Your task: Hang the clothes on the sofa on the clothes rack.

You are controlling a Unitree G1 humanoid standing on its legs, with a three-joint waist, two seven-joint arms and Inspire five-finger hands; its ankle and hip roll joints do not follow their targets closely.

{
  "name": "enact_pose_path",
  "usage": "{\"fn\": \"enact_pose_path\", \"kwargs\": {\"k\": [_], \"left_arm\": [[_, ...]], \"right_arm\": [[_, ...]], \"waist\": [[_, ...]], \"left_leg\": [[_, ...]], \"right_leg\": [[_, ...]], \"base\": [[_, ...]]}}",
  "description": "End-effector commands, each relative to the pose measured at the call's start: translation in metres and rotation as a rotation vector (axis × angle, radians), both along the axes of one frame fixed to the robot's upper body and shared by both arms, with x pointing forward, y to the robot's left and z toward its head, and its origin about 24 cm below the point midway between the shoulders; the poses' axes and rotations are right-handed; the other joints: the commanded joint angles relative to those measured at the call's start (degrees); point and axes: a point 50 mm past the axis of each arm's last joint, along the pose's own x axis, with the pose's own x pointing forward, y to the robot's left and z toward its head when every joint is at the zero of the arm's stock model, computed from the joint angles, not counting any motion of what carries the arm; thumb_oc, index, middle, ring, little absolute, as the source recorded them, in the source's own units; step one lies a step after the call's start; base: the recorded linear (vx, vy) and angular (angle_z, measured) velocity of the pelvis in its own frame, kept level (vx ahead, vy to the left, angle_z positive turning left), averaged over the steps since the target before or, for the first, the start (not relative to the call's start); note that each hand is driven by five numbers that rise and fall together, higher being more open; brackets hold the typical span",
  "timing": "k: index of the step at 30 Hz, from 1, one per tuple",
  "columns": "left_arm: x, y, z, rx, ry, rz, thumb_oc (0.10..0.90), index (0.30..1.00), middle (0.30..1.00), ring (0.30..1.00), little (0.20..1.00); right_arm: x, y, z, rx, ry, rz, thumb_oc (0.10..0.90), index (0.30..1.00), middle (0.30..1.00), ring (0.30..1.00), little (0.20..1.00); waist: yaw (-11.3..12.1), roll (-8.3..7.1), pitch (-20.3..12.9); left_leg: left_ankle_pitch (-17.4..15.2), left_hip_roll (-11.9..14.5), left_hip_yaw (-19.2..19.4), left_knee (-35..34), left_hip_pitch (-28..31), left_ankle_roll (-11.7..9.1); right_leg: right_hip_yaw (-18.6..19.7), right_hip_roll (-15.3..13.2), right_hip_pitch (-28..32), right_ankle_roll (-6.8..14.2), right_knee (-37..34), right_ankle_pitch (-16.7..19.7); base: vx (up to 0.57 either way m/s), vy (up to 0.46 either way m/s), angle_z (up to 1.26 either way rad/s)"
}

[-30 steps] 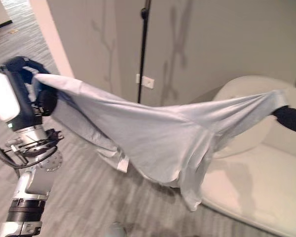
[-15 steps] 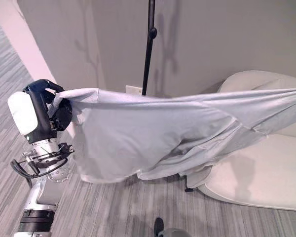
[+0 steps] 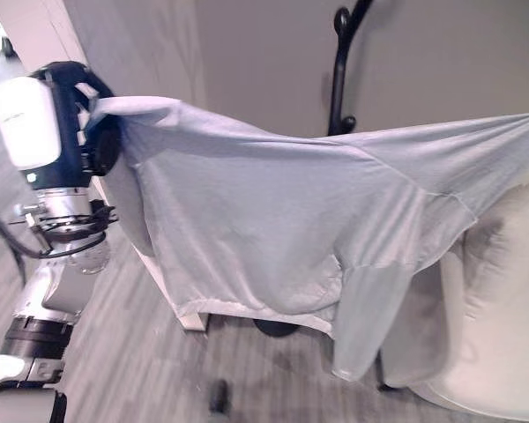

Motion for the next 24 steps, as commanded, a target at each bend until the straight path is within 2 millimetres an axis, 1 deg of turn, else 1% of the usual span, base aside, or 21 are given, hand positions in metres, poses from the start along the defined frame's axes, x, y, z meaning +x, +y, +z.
{"fn": "enact_pose_path", "kwargs": {"k": [1,2,3,4,5,6,7,8,9,11,12,13,14,15,16,17,18,21,22,23,24], "left_arm": [[-0.015,0.003,0.078,0.082,-0.279,0.026,0.4,0.3,0.3,0.3,0.3],[-0.016,0.01,0.079,0.066,-0.287,0.054,0.4,0.3,0.3,0.3,0.3],[-0.018,0.016,0.08,0.051,-0.296,0.075,0.4,0.3,0.3,0.3,0.3],[-0.019,0.022,0.08,0.04,-0.292,0.099,0.4,0.3,0.3,0.3,0.3],[-0.02,0.026,0.088,0.036,-0.308,0.116,0.4,0.3,0.3,0.3,0.3],[-0.019,0.026,0.088,0.036,-0.309,0.112,0.4,0.3,0.3,0.3,0.3],[-0.021,0.03,0.091,0.033,-0.322,0.129,0.4,0.3,0.3,0.3,0.3],[-0.022,0.036,0.09,0.013,-0.322,0.155,0.4,0.3,0.3,0.3,0.3],[-0.024,0.041,0.092,0.011,-0.328,0.169,0.4,0.3,0.3,0.3,0.3],[-0.021,0.048,0.098,0.02,-0.319,0.208,0.4,0.3,0.3,0.3,0.3],[-0.015,0.051,0.099,-0.002,-0.298,0.223,0.4,0.3,0.3,0.3,0.3],[-0.008,0.049,0.104,-0.013,-0.28,0.225,0.4,0.3,0.3,0.3,0.3],[-0.005,0.047,0.107,-0.01,-0.281,0.222,0.4,0.3,0.3,0.3,0.3],[0.002,0.043,0.111,-0.003,-0.255,0.215,0.4,0.3,0.3,0.3,0.3],[0.006,0.038,0.119,0.016,-0.246,0.212,0.4,0.3,0.3,0.3,0.3],[0.007,0.037,0.12,0.019,-0.247,0.212,0.4,0.3,0.3,0.3,0.3],[0.011,0.03,0.123,0.041,-0.234,0.197,0.4,0.3,0.3,0.3,0.3],[0.019,0.019,0.133,0.09,-0.207,0.194,0.4,0.3,0.3,0.3,0.3],[0.028,0.014,0.142,0.138,-0.168,0.224,0.4,0.3,0.3,0.3,0.3],[0.033,0.009,0.149,0.164,-0.154,0.236,0.4,0.3,0.3,0.3,0.3],[0.036,0.006,0.157,0.192,-0.152,0.254,0.4,0.3,0.3,0.3,0.3]], "right_arm": [[-0.037,-0.015,0.091,-0.043,-0.372,-0.174,0.4,0.3,0.3,0.3,0.3],[-0.04,-0.02,0.092,-0.035,-0.376,-0.206,0.4,0.3,0.3,0.3,0.3],[-0.043,-0.022,0.094,-0.04,-0.377,-0.228,0.4,0.3,0.3,0.3,0.3],[-0.047,-0.024,0.097,-0.039,-0.374,-0.249,0.4,0.3,0.3,0.3,0.3],[-0.053,-0.033,0.099,-0.035,-0.351,-0.297,0.4,0.3,0.3,0.3,0.3],[-0.054,-0.034,0.099,-0.033,-0.351,-0.298,0.4,0.3,0.3,0.3,0.3],[-0.058,-0.041,0.097,-0.026,-0.333,-0.339,0.4,0.3,0.3,0.3,0.3],[-0.058,-0.043,0.095,-0.024,-0.3,-0.354,0.4,0.3,0.3,0.3,0.3],[-0.06,-0.047,0.094,-0.007,-0.281,-0.361,0.4,0.3,0.3,0.3,0.3],[-0.062,-0.051,0.094,-0.002,-0.249,-0.372,0.4,0.3,0.3,0.3,0.3],[-0.062,-0.055,0.092,0.006,-0.225,-0.377,0.4,0.3,0.3,0.3,0.3],[-0.064,-0.061,0.091,0.023,-0.195,-0.398,0.4,0.3,0.3,0.3,0.3],[-0.064,-0.062,0.091,0.029,-0.196,-0.4,0.4,0.3,0.3,0.3,0.3],[-0.064,-0.064,0.091,0.044,-0.187,-0.396,0.4,0.3,0.3,0.3,0.3],[-0.066,-0.068,0.092,0.054,-0.167,-0.416,0.4,0.3,0.3,0.3,0.3],[-0.065,-0.068,0.091,0.058,-0.167,-0.416,0.4,0.3,0.3,0.3,0.3],[-0.062,-0.07,0.09,0.075,-0.15,-0.415,0.4,0.3,0.3,0.3,0.3],[-0.052,-0.067,0.092,0.077,-0.103,-0.411,0.4,0.3,0.3,0.3,0.3],[-0.044,-0.064,0.095,0.063,-0.068,-0.405,0.4,0.3,0.3,0.3,0.3],[-0.038,-0.063,0.096,0.067,-0.06,-0.4,0.4,0.3,0.3,0.3,0.3],[-0.033,-0.061,0.099,0.059,-0.055,-0.398,0.4,0.3,0.3,0.3,0.3]], "waist": [[0.8,1.39,-3.5],[0.4,1.69,-3.2],[0.4,2.08,-3.1],[0.3,2.47,-3.2],[-0.1,2.57,-3.3],[-0.1,2.53,-3.3],[-0.6,2.14,-3.2],[-1.1,1.56,-3.4],[-1.1,0.96,-3.6],[-0.6,0.01,-4.2],[-0.6,-0.33,-4.4],[-0.6,-0.78,-4.6],[-0.7,-0.96,-4.5],[-0.4,-1.29,-4.5],[0.1,-1.84,-4.6],[0.0,-2.01,-4.6],[0.3,-2.48,-4.7],[0.8,-3.26,-4.9],[0.5,-3.46,-5.1],[0.3,-3.87,-5.0],[0.1,-3.9,-5.3]], "left_leg": [[-10.0,1.8,3.4,-1.0,8.2,-1.6],[-10.2,1.8,3.8,-1.2,8.8,-1.5],[-10.2,1.9,4.4,-1.8,9.4,-1.4],[-10.4,2.3,4.8,-2.4,9.9,-1.5],[-10.8,3.2,4.7,-2.5,10.3,-2.1],[-10.9,3.2,4.7,-2.5,10.3,-2.1],[-10.8,3.8,4.7,-2.4,10.8,-2.4],[-10.7,4.4,5.0,-2.5,11.1,-2.6],[-10.4,5.2,5.3,-2.6,11.5,-3.0],[-9.2,6.9,5.2,-2.7,11.8,-4.2],[-7.7,7.9,5.0,-2.7,11.7,-4.9],[-4.9,9.1,4.6,-2.7,11.5,-5.6],[-4.7,9.3,4.2,-2.7,11.3,-5.7],[-3.0,9.8,3.7,-2.6,11.1,-5.9],[-0.9,10.4,3.1,-2.6,10.9,-6.0],[-0.8,10.5,2.9,-2.6,10.8,-6.1],[-0.1,10.9,2.5,-2.6,10.9,-6.2],[2.9,12.4,1.6,-2.6,11.4,-6.6],[4.3,13.3,1.9,-2.6,11.5,-6.7],[4.9,13.7,2.0,-2.6,11.6,-6.8],[6.0,14.0,1.7,-2.6,11.7,-6.8]], "right_leg": [[0.6,1.2,-7.8,1.5,10.7,4.9],[0.8,0.7,-9.1,1.6,11.1,5.4],[1.1,0.3,-10.2,1.9,10.1,5.7],[1.2,-0.2,-10.8,1.8,7.8,5.7],[2.1,-1.1,-11.6,2.1,2.2,6.5],[1.9,-1.0,-11.3,2.1,1.4,6.8],[3.2,-0.9,-11.4,2.5,0.1,7.8],[4.2,-0.5,-11.2,2.5,-0.6,8.2],[4.5,0.0,-10.9,2.4,-1.2,8.2],[3.9,0.8,-10.0,2.0,-2.4,8.0],[3.6,1.6,-9.4,1.6,-3.1,7.8],[3.1,2.8,-8.7,1.1,-3.6,7.6],[2.7,3.0,-8.6,0.9,-3.7,7.7],[2.3,3.6,-8.3,0.5,-3.9,7.6],[1.8,4.3,-7.9,0.1,-4.2,7.4],[1.6,4.3,-7.9,0.0,-4.3,7.5],[1.4,4.7,-7.6,-0.4,-4.5,7.2],[1.4,6.0,-7.4,-1.4,-3.7,6.1],[1.2,6.8,-7.5,-2.0,-3.0,5.2],[1.3,7.3,-7.6,-2.4,-2.5,4.7],[1.4,7.7,-7.6,-2.6,-2.2,4.5]], "base": [[0.1,0.097,-0.29],[0.07,0.038,-0.28],[0.09,-0.035,-0.19],[0.13,-0.16,-0.25],[0.12,-0.152,-0.32],[0.12,-0.187,-0.27],[0.1,-0.15,0.04],[0.15,-0.26,0.33],[0.15,-0.28,0.63],[0.14,-0.303,0.4],[0.15,-0.38,-0.29],[0.09,-0.293,-0.31],[0.08,-0.278,0.1],[0.08,-0.264,0.5],[0.08,-0.256,0.49],[0.09,-0.231,0.43],[0.08,-0.159,0.4],[0.12,-0.234,0.32],[0.11,-0.25,0.31],[0.13,-0.256,0.3],[0.07,-0.149,0.2]]}}
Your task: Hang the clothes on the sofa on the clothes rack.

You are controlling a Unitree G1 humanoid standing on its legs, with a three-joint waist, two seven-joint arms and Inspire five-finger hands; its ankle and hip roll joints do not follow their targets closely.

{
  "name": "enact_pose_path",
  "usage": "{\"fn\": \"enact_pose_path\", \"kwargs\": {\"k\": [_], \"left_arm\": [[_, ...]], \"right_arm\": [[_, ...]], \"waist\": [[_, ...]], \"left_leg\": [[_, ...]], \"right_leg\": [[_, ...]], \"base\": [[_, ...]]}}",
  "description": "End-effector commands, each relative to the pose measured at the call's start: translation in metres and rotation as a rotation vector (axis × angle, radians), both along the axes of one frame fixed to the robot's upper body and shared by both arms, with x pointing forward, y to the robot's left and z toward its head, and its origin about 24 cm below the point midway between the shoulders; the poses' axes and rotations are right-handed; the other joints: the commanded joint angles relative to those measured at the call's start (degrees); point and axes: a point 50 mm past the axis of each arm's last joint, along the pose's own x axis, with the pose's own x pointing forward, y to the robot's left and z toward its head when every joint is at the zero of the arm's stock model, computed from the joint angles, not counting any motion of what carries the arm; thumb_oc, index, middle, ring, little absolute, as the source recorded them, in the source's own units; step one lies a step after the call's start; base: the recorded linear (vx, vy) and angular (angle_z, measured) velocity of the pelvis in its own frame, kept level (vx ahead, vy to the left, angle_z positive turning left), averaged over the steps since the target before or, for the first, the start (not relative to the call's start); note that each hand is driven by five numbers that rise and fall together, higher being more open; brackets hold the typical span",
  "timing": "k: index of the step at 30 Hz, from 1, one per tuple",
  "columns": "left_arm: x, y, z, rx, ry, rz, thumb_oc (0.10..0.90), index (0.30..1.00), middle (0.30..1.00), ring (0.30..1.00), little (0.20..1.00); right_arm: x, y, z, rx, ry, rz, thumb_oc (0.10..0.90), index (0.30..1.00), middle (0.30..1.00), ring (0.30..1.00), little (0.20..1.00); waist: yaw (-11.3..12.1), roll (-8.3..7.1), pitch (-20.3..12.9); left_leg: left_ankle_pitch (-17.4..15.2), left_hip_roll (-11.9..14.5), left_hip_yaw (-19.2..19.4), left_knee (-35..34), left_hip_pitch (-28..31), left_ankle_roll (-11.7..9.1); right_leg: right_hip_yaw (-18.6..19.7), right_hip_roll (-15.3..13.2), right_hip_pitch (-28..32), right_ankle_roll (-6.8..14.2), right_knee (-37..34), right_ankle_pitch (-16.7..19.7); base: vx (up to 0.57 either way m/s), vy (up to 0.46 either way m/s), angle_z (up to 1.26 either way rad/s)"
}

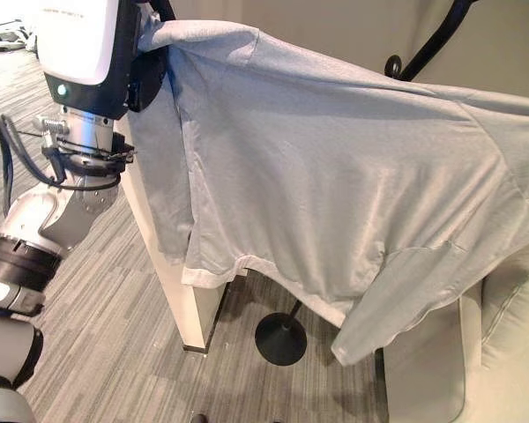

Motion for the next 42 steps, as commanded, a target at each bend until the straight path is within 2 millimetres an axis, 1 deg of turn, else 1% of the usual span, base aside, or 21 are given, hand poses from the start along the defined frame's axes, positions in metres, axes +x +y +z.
{"fn": "enact_pose_path", "kwargs": {"k": [1,4,6,7,8,10,13,14,15,16,17,19,21,23,25,27,30,32,36,38,42], "left_arm": [[-0.001,0.032,0.092,-0.128,-0.133,0.246,0.4,0.3,0.3,0.3,0.3],[-0.001,0.034,0.104,-0.098,-0.128,0.31,0.4,0.3,0.3,0.3,0.3],[0.005,0.038,0.101,-0.1,-0.081,0.341,0.4,0.3,0.3,0.3,0.3],[0.01,0.046,0.098,-0.119,-0.032,0.392,0.4,0.3,0.3,0.3,0.3],[0.01,0.046,0.098,-0.121,-0.033,0.392,0.4,0.3,0.3,0.3,0.3],[0.018,0.044,0.094,-0.121,0.008,0.413,0.4,0.3,0.3,0.3,0.3],[0.019,0.031,0.104,-0.086,0.002,0.398,0.4,0.3,0.3,0.3,0.3],[0.019,0.031,0.104,-0.087,0.003,0.398,0.4,0.3,0.3,0.3,0.3],[0.021,0.027,0.103,-0.004,0.002,0.443,0.4,0.3,0.3,0.3,0.3],[0.017,0.025,0.111,0.019,-0.012,0.43,0.4,0.3,0.3,0.3,0.3],[0.013,0.021,0.116,0.002,-0.044,0.391,0.4,0.3,0.3,0.3,0.3],[0.014,0.014,0.119,0.015,-0.046,0.372,0.4,0.3,0.3,0.3,0.3],[0.014,0.022,0.116,0.03,-0.033,0.425,0.4,0.3,0.3,0.3,0.3],[0.016,0.029,0.113,0.027,-0.003,0.466,0.4,0.3,0.3,0.3,0.3],[0.018,0.027,0.113,0.039,0.006,0.48,0.4,0.3,0.3,0.3,0.3],[0.025,0.021,0.107,0.062,0.026,0.481,0.4,0.3,0.3,0.3,0.3],[0.027,0.028,0.1,0.051,0.043,0.503,0.4,0.3,0.3,0.3,0.3],[0.028,0.025,0.1,0.029,0.045,0.477,0.4,0.3,0.3,0.3,0.3],[0.021,0.027,0.101,0.015,0.021,0.427,0.4,0.3,0.3,0.3,0.3],[0.019,0.026,0.103,0.013,0.006,0.412,0.4,0.3,0.3,0.3,0.3],[0.022,0.027,0.095,0.009,0.029,0.414,0.4,0.3,0.3,0.3,0.3]], "right_arm": [[-0.044,-0.011,0.083,-0.109,-0.21,-0.142,0.4,0.3,0.3,0.3,0.3],[-0.025,-0.001,0.092,-0.095,-0.178,-0.113,0.4,0.3,0.3,0.3,0.3],[-0.016,0.007,0.101,-0.124,-0.156,-0.106,0.4,0.3,0.3,0.3,0.3],[-0.007,0.014,0.108,-0.134,-0.147,-0.105,0.4,0.3,0.3,0.3,0.3],[-0.007,0.015,0.109,-0.135,-0.148,-0.105,0.4,0.3,0.3,0.3,0.3],[0.0,0.017,0.108,-0.138,-0.114,-0.111,0.4,0.3,0.3,0.3,0.3],[0.004,0.019,0.109,-0.145,-0.1,-0.128,0.4,0.3,0.3,0.3,0.3],[0.004,0.02,0.109,-0.146,-0.1,-0.128,0.4,0.3,0.3,0.3,0.3],[0.008,0.018,0.104,-0.165,-0.061,-0.169,0.4,0.3,0.3,0.3,0.3],[0.016,0.03,0.116,-0.16,-0.075,-0.127,0.4,0.3,0.3,0.3,0.3],[0.019,0.034,0.118,-0.141,-0.085,-0.095,0.4,0.3,0.3,0.3,0.3],[0.026,0.036,0.11,-0.132,-0.065,-0.096,0.4,0.3,0.3,0.3,0.3],[0.031,0.034,0.1,-0.106,-0.034,-0.1,0.4,0.3,0.3,0.3,0.3],[0.03,0.034,0.103,-0.101,-0.045,-0.105,0.4,0.3,0.3,0.3,0.3],[0.031,0.033,0.101,-0.106,-0.038,-0.117,0.4,0.3,0.3,0.3,0.3],[0.029,0.03,0.098,-0.111,-0.01,-0.129,0.4,0.3,0.3,0.3,0.3],[0.012,0.017,0.101,-0.143,-0.008,-0.199,0.4,0.3,0.3,0.3,0.3],[0.013,0.018,0.1,-0.13,-0.004,-0.189,0.4,0.3,0.3,0.3,0.3],[0.004,0.013,0.106,-0.112,-0.026,-0.196,0.4,0.3,0.3,0.3,0.3],[0.002,0.012,0.108,-0.111,-0.036,-0.197,0.4,0.3,0.3,0.3,0.3],[0.0,0.014,0.111,-0.095,-0.062,-0.16,0.4,0.3,0.3,0.3,0.3]], "waist": [[-2.5,-0.32,-4.6],[-3.3,-1.28,-4.1],[-4.0,-2.1,-2.9],[-3.5,-1.51,-0.9],[-3.7,-1.29,-1.1],[-4.2,-0.53,-0.3],[-4.0,0.57,-0.4],[-3.9,0.33,-0.3],[-2.1,1.76,-0.4],[-1.5,1.99,-1.1],[-1.3,3.07,-1.0],[-1.1,3.1,-1.6],[-1.5,3.76,-1.7],[-2.5,5.0,-1.4],[-3.1,6.31,-1.2],[-4.4,6.83,-1.2],[-5.5,5.98,-1.3],[-5.0,5.04,-2.2],[-3.9,2.95,-3.9],[-3.9,2.73,-3.9],[-3.4,1.12,-2.8]], "left_leg": [[14.8,4.4,-2.9,-4.9,7.5,-0.5],[14.2,4.4,-3.6,0.6,5.7,0.5],[12.7,5.3,0.6,14.3,1.4,1.5],[4.3,1.3,-2.6,36.6,-7.7,5.0],[4.2,1.4,-2.8,36.9,-8.2,5.0],[-1.2,-3.5,-2.4,42.1,-12.3,5.1],[-6.5,-10.4,2.5,31.4,-13.6,7.0],[-6.3,-10.7,2.8,30.7,-13.1,7.1],[-3.8,-13.6,2.3,18.1,-13.4,6.4],[-3.6,-14.6,0.7,10.0,-9.6,6.0],[-3.3,-15.5,0.8,7.6,-7.9,6.8],[-3.6,-15.6,0.8,5.3,-5.1,7.9],[-3.9,-15.3,2.2,2.5,-1.1,9.0],[-3.5,-14.7,2.7,-0.2,2.5,9.5],[-3.2,-13.8,2.1,-2.9,5.3,9.4],[-3.2,-13.0,0.3,-3.8,6.1,8.7],[-4.0,-12.3,0.1,-3.7,6.8,7.8],[-4.1,-11.8,0.6,-4.3,7.3,7.7],[-2.9,-8.2,-0.5,-4.8,8.1,4.9],[-2.8,-7.5,-0.7,-4.4,8.0,4.4],[-4.1,-6.2,-1.1,6.3,4.1,4.3]], "right_leg": [[3.4,-0.8,2.6,3.5,-0.6,-3.5],[3.9,-0.6,2.6,2.5,-0.3,-3.7],[3.9,-0.8,3.2,0.7,0.1,-4.2],[5.4,-0.1,3.8,0.0,1.1,-4.6],[5.3,0.0,3.5,0.0,1.1,-4.5],[6.1,0.5,3.8,0.3,1.8,-4.7],[6.2,0.7,4.0,1.9,2.0,-4.8],[6.4,0.4,4.2,2.0,2.0,-4.9],[5.1,1.0,4.8,3.5,1.0,-4.6],[5.5,1.4,4.7,4.0,2.0,-5.1],[5.4,1.6,5.3,4.2,3.5,-6.3],[3.1,1.0,4.3,5.5,10.0,-6.8],[0.7,-1.5,-0.1,9.8,21.0,-2.7],[-0.6,-4.2,-4.3,11.7,29.3,0.3],[-2.5,-7.1,-5.9,9.1,28.9,-2.8],[-0.6,-7.1,-6.4,7.2,21.7,-4.6],[6.2,-5.9,-3.4,8.9,6.2,-1.1],[6.6,-5.7,-2.3,8.6,4.1,-0.3],[6.1,-3.3,1.7,7.4,-1.1,-0.4],[5.9,-2.8,2.4,7.2,-2.1,-0.3],[6.1,-1.5,4.9,5.5,-4.3,-0.9]], "base": [[0.06,-0.155,0.12],[0.04,-0.198,-0.01],[-0.03,-0.223,0.06],[-0.06,-0.157,0.06],[-0.04,-0.061,-0.14],[0.05,0.036,-0.15],[0.12,0.083,0.25],[0.09,0.144,0.31],[0.11,0.135,0.02],[0.18,0.16,-0.32],[0.19,0.086,-0.78],[0.21,0.046,-0.91],[0.17,0.065,-0.25],[0.13,0.078,0.56],[0.12,0.015,0.1],[0.12,-0.113,-0.94],[0.1,-0.156,-0.14],[0.16,-0.285,-0.27],[0.18,-0.473,-0.48],[0.06,-0.305,0.08],[0.04,-0.297,-0.05]]}}
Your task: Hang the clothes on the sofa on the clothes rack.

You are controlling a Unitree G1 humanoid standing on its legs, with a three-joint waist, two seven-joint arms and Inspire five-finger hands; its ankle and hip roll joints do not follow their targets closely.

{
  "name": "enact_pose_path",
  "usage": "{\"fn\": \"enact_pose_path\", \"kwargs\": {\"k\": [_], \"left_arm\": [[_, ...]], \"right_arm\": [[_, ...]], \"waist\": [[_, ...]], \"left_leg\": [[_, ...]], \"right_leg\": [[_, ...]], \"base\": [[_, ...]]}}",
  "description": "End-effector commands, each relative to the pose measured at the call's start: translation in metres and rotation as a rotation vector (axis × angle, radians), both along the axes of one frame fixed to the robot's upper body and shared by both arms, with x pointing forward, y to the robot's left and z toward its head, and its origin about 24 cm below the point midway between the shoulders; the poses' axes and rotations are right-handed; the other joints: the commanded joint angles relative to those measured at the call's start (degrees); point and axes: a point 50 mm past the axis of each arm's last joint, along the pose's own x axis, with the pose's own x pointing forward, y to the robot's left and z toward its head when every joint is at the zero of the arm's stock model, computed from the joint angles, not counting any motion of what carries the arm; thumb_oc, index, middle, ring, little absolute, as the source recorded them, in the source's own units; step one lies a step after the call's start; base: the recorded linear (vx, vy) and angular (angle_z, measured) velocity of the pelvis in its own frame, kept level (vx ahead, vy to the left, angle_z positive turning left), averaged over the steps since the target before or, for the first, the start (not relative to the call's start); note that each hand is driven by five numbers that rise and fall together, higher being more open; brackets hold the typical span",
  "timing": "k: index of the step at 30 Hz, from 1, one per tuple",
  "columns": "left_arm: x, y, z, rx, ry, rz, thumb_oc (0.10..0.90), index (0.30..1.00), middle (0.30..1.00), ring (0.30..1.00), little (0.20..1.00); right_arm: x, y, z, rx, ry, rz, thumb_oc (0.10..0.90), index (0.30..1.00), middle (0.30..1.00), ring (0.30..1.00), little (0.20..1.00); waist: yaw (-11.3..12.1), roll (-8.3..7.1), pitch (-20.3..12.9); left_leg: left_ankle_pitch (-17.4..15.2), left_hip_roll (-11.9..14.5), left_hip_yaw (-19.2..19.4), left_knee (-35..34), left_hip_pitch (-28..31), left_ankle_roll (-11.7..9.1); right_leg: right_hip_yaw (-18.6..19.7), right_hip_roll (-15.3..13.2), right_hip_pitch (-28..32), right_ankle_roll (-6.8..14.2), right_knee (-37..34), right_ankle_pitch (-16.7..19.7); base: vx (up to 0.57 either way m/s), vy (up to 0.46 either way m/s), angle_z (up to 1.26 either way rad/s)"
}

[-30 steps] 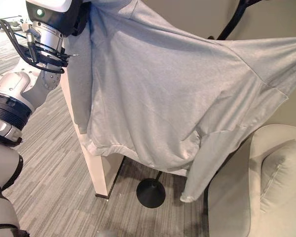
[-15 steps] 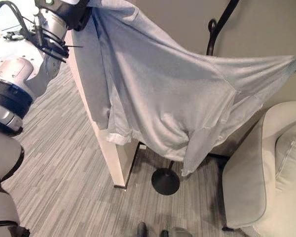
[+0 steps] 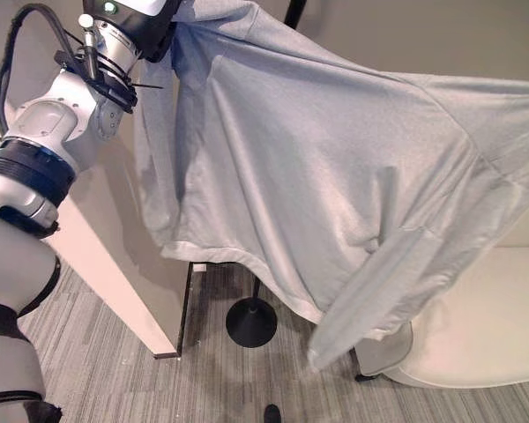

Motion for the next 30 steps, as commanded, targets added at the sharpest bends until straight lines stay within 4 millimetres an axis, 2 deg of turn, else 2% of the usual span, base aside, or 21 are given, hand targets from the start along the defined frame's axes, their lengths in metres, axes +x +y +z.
{"fn": "enact_pose_path", "kwargs": {"k": [1,2,4,6,7,8,9,10,11,15,17,18,19,24,25,26,28,30], "left_arm": [[-0.018,0.046,0.048,-0.208,-0.192,0.156,0.4,0.3,0.3,0.3,0.3],[-0.015,0.047,0.044,-0.213,-0.177,0.174,0.4,0.3,0.3,0.3,0.3],[-0.013,0.051,0.042,-0.208,-0.163,0.207,0.4,0.3,0.3,0.3,0.3],[-0.014,0.062,0.043,-0.18,-0.157,0.284,0.4,0.3,0.3,0.3,0.3],[-0.015,0.07,0.043,-0.163,-0.15,0.331,0.4,0.3,0.3,0.3,0.3],[-0.019,0.079,0.044,-0.131,-0.149,0.376,0.4,0.3,0.3,0.3,0.3],[-0.019,0.079,0.044,-0.132,-0.15,0.376,0.4,0.3,0.3,0.3,0.3],[-0.024,0.091,0.049,-0.081,-0.139,0.453,0.4,0.3,0.3,0.3,0.3],[-0.027,0.101,0.047,-0.058,-0.128,0.498,0.4,0.3,0.3,0.3,0.3],[-0.034,0.134,0.027,-0.026,-0.041,0.66,0.4,0.3,0.3,0.3,0.3],[-0.039,0.156,0.0,-0.015,0.043,0.731,0.4,0.3,0.3,0.3,0.3],[-0.039,0.157,-0.001,-0.013,0.045,0.732,0.4,0.3,0.3,0.3,0.3],[-0.039,0.163,-0.013,-0.028,0.074,0.746,0.4,0.3,0.3,0.3,0.3],[-0.043,0.183,-0.091,-0.1,0.238,0.767,0.4,0.3,0.3,0.3,0.3],[-0.045,0.185,-0.111,-0.137,0.271,0.761,0.4,0.3,0.3,0.3,0.3],[-0.045,0.184,-0.123,-0.165,0.288,0.746,0.4,0.3,0.3,0.3,0.3],[-0.047,0.179,-0.149,-0.236,0.308,0.696,0.4,0.3,0.3,0.3,0.3],[-0.049,0.173,-0.163,-0.28,0.303,0.649,0.4,0.3,0.3,0.3,0.3]], "right_arm": [[-0.045,-0.021,0.051,0.003,-0.251,-0.117,0.4,0.3,0.3,0.3,0.3],[-0.045,-0.02,0.05,-0.005,-0.241,-0.119,0.4,0.3,0.3,0.3,0.3],[-0.046,-0.021,0.051,-0.008,-0.24,-0.127,0.4,0.3,0.3,0.3,0.3],[-0.045,-0.018,0.055,-0.021,-0.241,-0.126,0.4,0.3,0.3,0.3,0.3],[-0.043,-0.017,0.055,-0.026,-0.235,-0.125,0.4,0.3,0.3,0.3,0.3],[-0.04,-0.015,0.056,-0.033,-0.227,-0.121,0.4,0.3,0.3,0.3,0.3],[-0.041,-0.015,0.057,-0.034,-0.228,-0.12,0.4,0.3,0.3,0.3,0.3],[-0.041,-0.015,0.06,-0.021,-0.239,-0.136,0.4,0.3,0.3,0.3,0.3],[-0.039,-0.016,0.056,-0.019,-0.225,-0.143,0.4,0.3,0.3,0.3,0.3],[-0.037,-0.019,0.05,-0.033,-0.183,-0.161,0.4,0.3,0.3,0.3,0.3],[-0.035,-0.02,0.041,-0.022,-0.174,-0.14,0.4,0.3,0.3,0.3,0.3],[-0.034,-0.02,0.04,-0.021,-0.172,-0.139,0.4,0.3,0.3,0.3,0.3],[-0.032,-0.02,0.034,-0.012,-0.164,-0.124,0.4,0.3,0.3,0.3,0.3],[-0.009,-0.007,-0.015,0.064,-0.111,0.048,0.4,0.3,0.3,0.3,0.3],[-0.004,0.0,-0.029,0.087,-0.097,0.101,0.4,0.3,0.3,0.3,0.3],[-0.001,0.007,-0.035,0.094,-0.099,0.152,0.4,0.3,0.3,0.3,0.3],[-0.001,0.014,-0.07,0.168,-0.096,0.237,0.4,0.3,0.3,0.3,0.3],[-0.005,0.02,-0.092,0.211,-0.102,0.284,0.4,0.3,0.3,0.3,0.3]], "waist": [[0.1,0.17,-2.5],[-0.4,0.03,-2.0],[-0.8,-0.02,-1.8],[-0.5,0.47,-1.5],[-0.2,1.21,-1.6],[0.5,1.72,-1.5],[0.4,1.72,-1.6],[1.3,2.98,-1.8],[1.4,3.2,-2.3],[0.9,3.58,-3.6],[0.9,4.28,-3.7],[0.8,4.25,-3.8],[0.9,4.48,-3.6],[0.8,4.94,-3.0],[0.8,5.15,-2.5],[0.7,5.22,-2.4],[0.7,4.95,-2.3],[1.0,4.65,-2.2]], "left_leg": [[1.5,2.3,-3.3,6.1,-4.2,0.4],[1.8,2.6,-2.0,8.8,-5.9,0.8],[1.3,2.2,-0.9,10.2,-7.4,1.4],[-1.5,-1.7,-1.2,8.9,-9.4,2.6],[-1.7,-3.8,-2.2,6.4,-9.5,2.8],[-0.5,-5.1,-3.4,4.3,-10.4,2.5],[-0.1,-5.2,-3.4,3.9,-10.5,2.5],[1.7,-5.3,-4.8,-1.4,-9.7,1.6],[2.5,-5.5,-5.2,-4.0,-7.6,1.9],[3.0,-5.0,-4.6,-7.4,-4.2,2.1],[3.1,-5.0,-4.7,-9.5,-2.5,2.3],[3.2,-4.9,-4.7,-9.7,-2.5,2.3],[3.1,-4.9,-4.7,-10.1,-2.1,2.4],[2.2,-4.8,-4.4,-10.4,-1.3,3.0],[1.8,-4.8,-4.5,-10.4,-0.9,3.1],[1.8,-4.8,-4.5,-10.4,-1.0,3.2],[1.5,-4.8,-4.7,-10.4,-0.9,3.4],[1.4,-4.9,-5.0,-10.4,-1.0,3.5]], "right_leg": [[3.1,-2.5,6.6,8.6,-0.5,-6.8],[2.6,-2.6,6.9,8.2,-0.6,-7.0],[2.3,-2.5,7.0,8.0,-0.6,-7.1],[2.7,-2.3,7.0,8.5,-0.5,-7.3],[3.0,-1.8,6.8,9.0,-0.3,-7.3],[2.8,-1.4,6.8,9.3,-0.1,-7.2],[2.7,-1.5,6.6,9.3,-0.1,-7.1],[2.7,-0.6,6.5,9.1,1.1,-8.3],[2.8,-0.2,6.5,8.9,1.7,-8.8],[2.8,-0.1,6.7,8.6,2.1,-9.4],[2.9,0.0,6.5,8.6,2.1,-9.6],[2.9,0.0,6.6,8.6,2.1,-9.6],[2.9,0.0,6.5,8.6,2.1,-9.8],[3.0,0.1,6.4,8.4,2.1,-10.3],[3.0,0.1,6.5,8.4,2.2,-10.5],[3.0,0.1,6.4,8.4,2.1,-10.5],[2.6,0.0,6.4,8.4,1.9,-10.7],[2.4,-0.1,6.4,8.4,1.7,-10.8]], "base": [[0.02,-0.163,-0.11],[0.02,-0.161,-0.02],[0.02,-0.052,0.24],[0.1,0.005,0.19],[0.14,0.03,-0.01],[0.09,0.02,-0.28],[0.18,0.02,-0.57],[0.23,0.029,-0.68],[0.3,0.036,-0.5],[0.2,0.035,-0.13],[0.14,0.052,-0.12],[0.05,0.027,-0.08],[0.04,0.026,-0.02],[0.05,0.03,0.01],[0.04,0.016,0.09],[0.02,0.007,0.13],[0.04,0.005,0.15],[0.06,0.002,0.29]]}}
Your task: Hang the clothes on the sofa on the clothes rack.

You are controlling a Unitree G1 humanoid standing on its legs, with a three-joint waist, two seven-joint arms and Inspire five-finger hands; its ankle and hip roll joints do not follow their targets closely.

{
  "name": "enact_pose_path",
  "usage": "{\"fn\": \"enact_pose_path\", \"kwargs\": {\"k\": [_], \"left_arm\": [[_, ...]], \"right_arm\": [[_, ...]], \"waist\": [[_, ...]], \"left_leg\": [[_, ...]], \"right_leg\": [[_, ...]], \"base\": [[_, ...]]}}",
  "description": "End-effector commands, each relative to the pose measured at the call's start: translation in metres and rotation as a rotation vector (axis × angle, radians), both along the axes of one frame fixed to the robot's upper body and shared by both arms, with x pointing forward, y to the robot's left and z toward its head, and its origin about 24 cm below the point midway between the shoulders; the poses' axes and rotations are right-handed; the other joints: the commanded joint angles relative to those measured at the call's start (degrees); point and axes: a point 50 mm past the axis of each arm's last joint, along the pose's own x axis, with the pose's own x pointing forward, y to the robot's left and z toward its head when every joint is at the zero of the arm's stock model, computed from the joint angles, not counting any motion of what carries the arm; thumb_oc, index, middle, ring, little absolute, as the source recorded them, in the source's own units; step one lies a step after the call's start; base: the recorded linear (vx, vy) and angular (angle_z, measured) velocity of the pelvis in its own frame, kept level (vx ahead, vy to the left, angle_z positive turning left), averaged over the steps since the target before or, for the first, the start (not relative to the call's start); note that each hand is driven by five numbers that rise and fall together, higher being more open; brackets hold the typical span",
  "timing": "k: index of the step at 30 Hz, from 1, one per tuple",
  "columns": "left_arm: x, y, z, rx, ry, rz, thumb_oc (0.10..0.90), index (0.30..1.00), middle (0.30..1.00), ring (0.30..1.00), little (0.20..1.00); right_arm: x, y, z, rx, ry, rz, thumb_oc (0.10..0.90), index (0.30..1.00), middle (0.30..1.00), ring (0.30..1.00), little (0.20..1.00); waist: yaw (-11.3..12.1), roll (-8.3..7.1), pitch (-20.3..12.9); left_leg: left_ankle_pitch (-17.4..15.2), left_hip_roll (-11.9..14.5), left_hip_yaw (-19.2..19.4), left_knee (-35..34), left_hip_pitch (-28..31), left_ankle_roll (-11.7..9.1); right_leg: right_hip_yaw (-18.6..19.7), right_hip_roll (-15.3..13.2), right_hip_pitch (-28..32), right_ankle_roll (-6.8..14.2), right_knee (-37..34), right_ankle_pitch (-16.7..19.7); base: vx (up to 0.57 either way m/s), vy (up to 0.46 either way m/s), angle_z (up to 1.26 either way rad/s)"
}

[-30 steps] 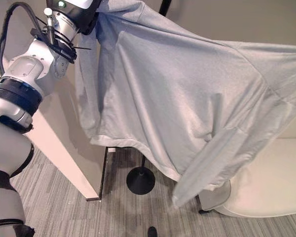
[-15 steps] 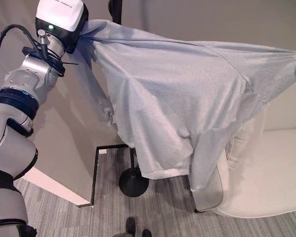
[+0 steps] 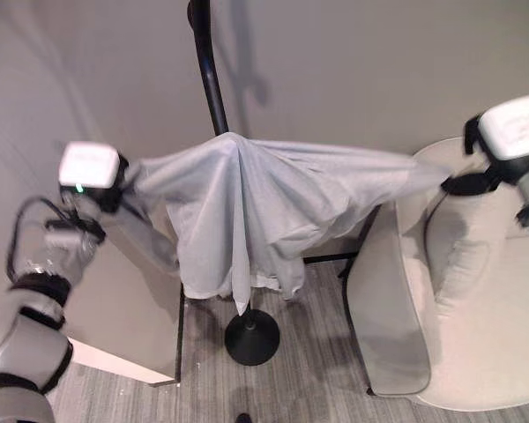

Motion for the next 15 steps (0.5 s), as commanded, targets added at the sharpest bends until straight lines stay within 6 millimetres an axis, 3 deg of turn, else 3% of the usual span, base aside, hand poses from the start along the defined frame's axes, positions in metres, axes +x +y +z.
{"fn": "enact_pose_path", "kwargs": {"k": [1,2,3,4,5,6,7,9,10,11,12,13,15], "left_arm": [[-0.01,0.05,0.055,0.005,-0.232,0.278,0.4,0.3,0.3,0.3,0.3],[-0.017,0.026,0.021,-0.246,-0.303,0.225,0.4,0.3,0.3,0.3,0.3],[-0.017,0.026,0.021,-0.245,-0.302,0.224,0.4,0.3,0.3,0.3,0.3],[-0.016,-0.015,-0.013,-0.626,-0.356,0.16,0.4,0.3,0.3,0.3,0.3],[-0.017,-0.031,-0.025,-0.819,-0.376,0.144,0.4,0.3,0.3,0.3,0.3],[-0.017,-0.03,-0.025,-0.819,-0.376,0.145,0.4,0.3,0.3,0.3,0.3],[-0.018,-0.048,-0.036,-1.034,-0.38,0.125,0.4,0.3,0.3,0.3,0.3],[-0.029,-0.11,-0.081,-1.756,-0.302,0.1,0.4,0.3,0.3,0.3,0.3],[-0.033,-0.124,-0.093,-1.871,-0.244,0.108,0.637,0.655,0.655,0.655,0.655],[-0.04,-0.137,-0.108,-1.94,-0.152,0.12,0.8,0.9,0.9,0.9,0.9],[-0.04,-0.137,-0.108,-1.94,-0.152,0.12,0.8,0.9,0.9,0.9,0.9],[-0.05,-0.143,-0.127,-2.003,-0.09,0.183,0.8,0.9,0.9,0.9,0.9],[-0.052,-0.142,-0.128,-2.028,-0.097,0.187,0.8,0.9,0.9,0.9,0.9]], "right_arm": [[-0.02,-0.04,0.064,-0.072,-0.261,-0.203,0.4,0.3,0.3,0.3,0.3],[-0.031,-0.013,0.014,0.08,-0.237,-0.098,0.4,0.3,0.3,0.3,0.3],[-0.032,-0.013,0.014,0.08,-0.236,-0.099,0.4,0.3,0.3,0.3,0.3],[-0.026,0.021,-0.031,0.335,-0.217,-0.016,0.4,0.3,0.3,0.3,0.3],[-0.023,0.036,-0.048,0.444,-0.191,0.013,0.4,0.3,0.3,0.3,0.3],[-0.023,0.036,-0.048,0.444,-0.19,0.013,0.4,0.3,0.3,0.3,0.3],[-0.022,0.053,-0.067,0.578,-0.142,0.044,0.4,0.3,0.3,0.3,0.3],[-0.032,0.125,-0.141,1.294,0.11,0.139,0.4,0.3,0.3,0.3,0.3],[-0.038,0.147,-0.16,1.484,0.207,0.152,0.8,0.9,0.9,0.9,0.9],[-0.049,0.172,-0.178,1.685,0.361,0.191,0.8,0.9,0.9,0.9,0.9],[-0.049,0.172,-0.178,1.685,0.361,0.191,0.8,0.9,0.9,0.9,0.9],[-0.059,0.189,-0.194,1.87,0.498,0.21,0.8,0.9,0.9,0.9,0.9],[-0.061,0.187,-0.196,1.897,0.523,0.209,0.8,0.9,0.9,0.9,0.9]], "waist": [[1.3,-0.33,-4.0],[2.0,-0.75,-3.8],[2.0,-0.76,-3.9],[2.3,-0.95,-3.8],[2.3,-0.97,-3.8],[2.3,-0.97,-3.8],[2.4,-0.93,-3.7],[2.3,-0.91,-3.5],[2.4,-0.97,-3.5],[2.4,-1.13,-3.6],[2.4,-1.14,-3.6],[2.6,-1.35,-3.8],[2.6,-1.43,-3.9]], "left_leg": [[-6.6,-0.2,1.9,0.1,1.5,0.7],[-6.9,-0.4,1.3,0.1,1.9,1.1],[-6.9,-0.4,1.3,0.1,1.9,1.1],[-6.9,-0.5,1.0,0.1,2.2,1.3],[-6.9,-0.5,0.9,0.1,2.2,1.3],[-6.9,-0.5,0.9,0.1,2.2,1.3],[-6.8,-0.5,0.8,0.1,2.2,1.4],[-6.3,-0.6,0.6,0.1,2.2,1.3],[-6.1,-0.6,0.6,0.1,2.2,1.3],[-6.0,-0.5,0.6,0.1,2.1,1.0],[-6.0,-0.5,0.6,0.1,2.0,1.0],[-5.8,-0.4,0.8,0.1,2.2,0.7],[-5.8,-0.3,0.8,0.1,2.1,0.6]], "right_leg": [[-0.9,-2.5,-1.3,5.4,2.5,-4.6],[-1.2,-2.7,-0.6,5.1,1.9,-4.7],[-1.3,-2.7,-0.6,5.1,1.9,-4.7],[-1.5,-2.8,-0.2,4.7,1.6,-4.7],[-1.6,-2.9,-0.1,4.6,1.5,-4.6],[-1.6,-2.9,-0.1,4.6,1.5,-4.6],[-1.7,-2.9,-0.1,4.5,1.5,-4.5],[-2.0,-2.8,-0.1,4.1,1.3,-4.0],[-1.9,-2.8,-0.2,4.0,1.3,-3.8],[-1.9,-2.8,-0.2,3.9,1.1,-3.5],[-1.9,-2.8,-0.2,3.9,1.1,-3.5],[-1.9,-2.6,-0.2,3.9,0.9,-3.3],[-1.9,-2.6,-0.2,3.9,0.8,-3.2]], "base": [[0.09,-0.009,0.31],[0.08,-0.009,0.26],[0.07,-0.011,0.19],[0.02,-0.007,0.07],[0.02,-0.007,-0.11],[0.0,-0.005,-0.09],[0.0,0.0,0.0],[-0.03,-0.015,0.08],[-0.04,-0.02,0.1],[-0.02,-0.015,0.1],[-0.01,-0.021,0.11],[0.0,-0.012,0.07],[-0.01,-0.014,0.06]]}}
